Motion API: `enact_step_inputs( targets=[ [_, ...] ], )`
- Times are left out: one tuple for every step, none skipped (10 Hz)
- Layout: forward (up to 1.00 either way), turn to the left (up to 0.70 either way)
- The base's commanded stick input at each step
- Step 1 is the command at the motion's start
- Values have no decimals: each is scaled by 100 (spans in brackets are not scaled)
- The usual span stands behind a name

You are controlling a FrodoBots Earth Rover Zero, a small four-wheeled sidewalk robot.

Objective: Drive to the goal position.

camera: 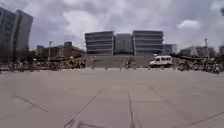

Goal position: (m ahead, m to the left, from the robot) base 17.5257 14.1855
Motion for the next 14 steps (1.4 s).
enact_step_inputs(
  targets=[
    [85,-2],
    [85,-2],
    [85,-2],
    [85,-2],
    [85,-2],
    [85,-2],
    [85,-2],
    [85,-2],
    [85,-2],
    [85,-2],
    [85,-2],
    [85,-2],
    [85,-2],
    [85,-2]
  ],
)
